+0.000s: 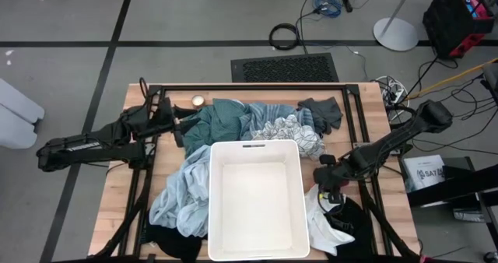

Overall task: Sort clothes
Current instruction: Put the sock into the white laundry bin

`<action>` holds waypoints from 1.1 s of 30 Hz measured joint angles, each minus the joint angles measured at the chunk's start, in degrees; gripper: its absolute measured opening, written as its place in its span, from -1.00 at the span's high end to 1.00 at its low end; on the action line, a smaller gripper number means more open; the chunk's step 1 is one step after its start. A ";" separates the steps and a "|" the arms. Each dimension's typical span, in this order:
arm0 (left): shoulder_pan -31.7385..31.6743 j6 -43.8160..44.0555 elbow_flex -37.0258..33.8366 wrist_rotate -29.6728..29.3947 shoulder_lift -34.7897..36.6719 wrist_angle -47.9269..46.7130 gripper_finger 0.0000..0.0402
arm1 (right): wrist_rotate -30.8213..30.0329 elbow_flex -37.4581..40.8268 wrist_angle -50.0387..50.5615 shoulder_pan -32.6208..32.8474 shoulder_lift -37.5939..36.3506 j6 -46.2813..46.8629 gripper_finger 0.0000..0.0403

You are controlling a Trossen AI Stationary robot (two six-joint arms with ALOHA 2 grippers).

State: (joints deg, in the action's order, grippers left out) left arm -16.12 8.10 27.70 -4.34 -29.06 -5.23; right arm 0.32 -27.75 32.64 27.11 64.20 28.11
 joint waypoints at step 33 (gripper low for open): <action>-1.12 2.12 0.00 5.27 -3.03 14.27 0.09 | -52.63 -38.46 31.99 -20.95 0.00 2.67 1.00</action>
State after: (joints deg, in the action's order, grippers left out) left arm -17.24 10.22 27.70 0.93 -32.09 9.04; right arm -52.31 -66.21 64.64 6.16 64.20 30.78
